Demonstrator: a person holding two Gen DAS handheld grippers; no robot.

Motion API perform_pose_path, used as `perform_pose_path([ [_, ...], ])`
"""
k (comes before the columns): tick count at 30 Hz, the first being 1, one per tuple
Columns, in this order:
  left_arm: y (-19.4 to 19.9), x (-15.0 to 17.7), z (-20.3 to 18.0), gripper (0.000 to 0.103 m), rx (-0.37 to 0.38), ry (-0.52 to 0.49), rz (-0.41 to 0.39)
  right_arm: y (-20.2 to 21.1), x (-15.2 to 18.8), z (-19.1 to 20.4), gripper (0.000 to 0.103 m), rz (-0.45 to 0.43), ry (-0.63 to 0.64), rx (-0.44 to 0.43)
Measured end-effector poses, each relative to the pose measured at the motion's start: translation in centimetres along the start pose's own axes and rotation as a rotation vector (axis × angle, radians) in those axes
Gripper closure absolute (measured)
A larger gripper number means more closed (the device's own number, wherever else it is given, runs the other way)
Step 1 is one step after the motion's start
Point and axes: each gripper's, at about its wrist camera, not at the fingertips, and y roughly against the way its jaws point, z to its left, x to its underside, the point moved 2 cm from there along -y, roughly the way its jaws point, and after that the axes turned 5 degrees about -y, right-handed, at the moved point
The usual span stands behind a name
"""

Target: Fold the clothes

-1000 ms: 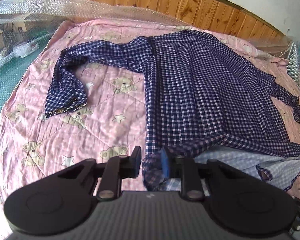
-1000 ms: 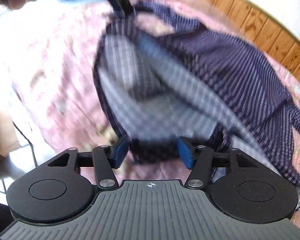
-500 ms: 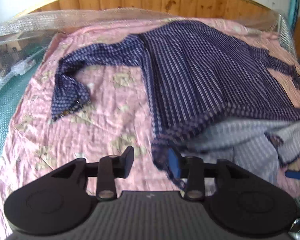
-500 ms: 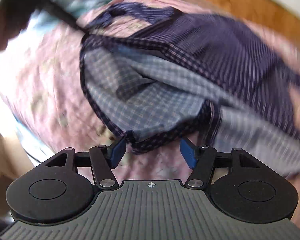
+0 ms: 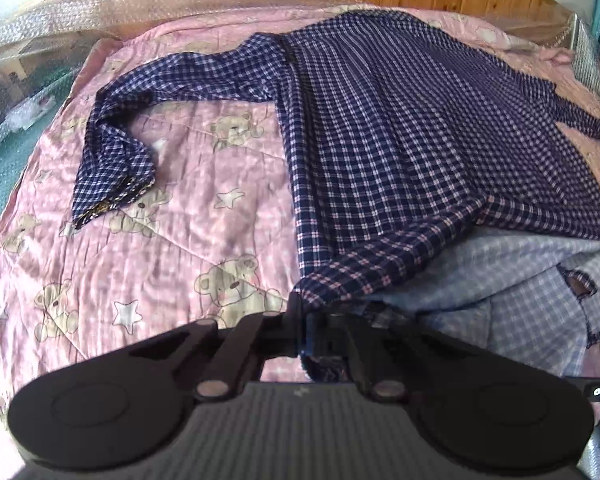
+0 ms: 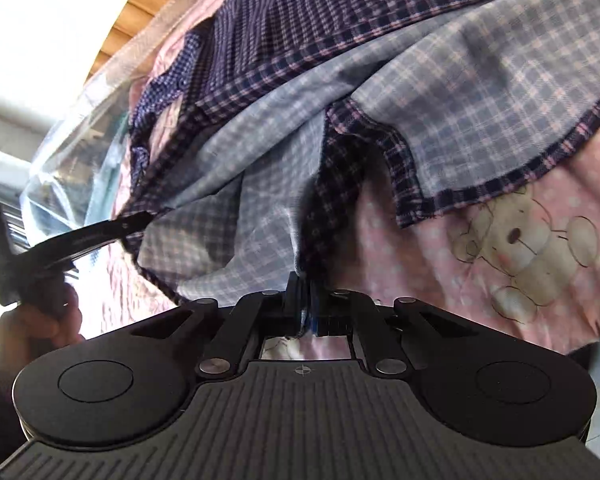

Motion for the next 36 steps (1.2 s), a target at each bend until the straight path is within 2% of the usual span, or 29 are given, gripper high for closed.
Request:
perform_pose_path([
  [3,2.4,0.0,0.2,0.101,0.016,0.017,-0.032,2.3,0.5,0.3,0.102,-0.015,0.042,-0.004],
  [5,4.3,0.0,0.1,0.101,0.025,0.016,-0.051,4.4,0.8,0.9,0.102,-0.028,0.136,0.037],
  [9,6.1,0.7,-0.5,0.101,0.043,0.014,-0.052,6.2,1.3,2.0,0.103,-0.027,0.374,0.192],
  [11,6.7,1.2,-1.0,0.101,0.034,0.013,-0.051,6.0,0.9,1.7,0.098,-0.010,0.373,0.186],
  [12,7.0,1.5,-1.2,0.101,0.032,0.014,-0.050,5.8,0.7,1.6,0.088,-0.001,0.373,0.183],
  [13,7.4,1.9,-1.2,0.101,0.035,0.021,-0.050,5.7,0.5,1.4,0.083,0.007,0.372,0.180],
  [16,7.9,2.9,-1.1,0.101,0.008,0.033,-0.045,5.3,-0.1,1.1,0.075,0.033,0.371,0.171],
  [19,6.6,4.1,-0.6,0.101,0.021,0.073,0.009,4.8,-0.8,0.5,0.075,0.059,0.361,0.163],
  [22,5.2,5.3,-0.7,0.101,-0.004,0.074,0.042,3.6,-1.1,-0.2,0.072,0.066,0.327,0.159],
  [26,5.9,4.9,-0.3,0.101,-0.015,0.121,-0.013,4.5,-0.5,0.0,0.069,0.021,0.355,0.131],
  [28,6.6,4.0,-0.1,0.101,-0.003,0.125,-0.040,5.3,0.5,0.4,0.069,0.048,0.411,0.054],
  [29,6.7,3.7,-0.2,0.101,-0.003,0.114,-0.045,5.2,1.1,0.7,0.071,0.075,0.457,0.049],
  [30,6.9,3.3,-0.3,0.101,-0.002,0.103,-0.049,5.1,1.6,0.9,0.071,0.101,0.502,0.058],
  [32,6.8,3.0,-0.6,0.101,-0.009,0.079,-0.048,4.7,2.1,0.7,0.070,0.117,0.548,0.138],
  [33,6.7,3.1,-0.6,0.101,-0.013,0.071,-0.044,4.7,2.0,0.5,0.070,0.109,0.541,0.159],
  [36,6.2,3.6,-0.8,0.101,-0.021,0.057,-0.029,6.3,0.3,-1.7,0.069,0.025,0.296,0.063],
])
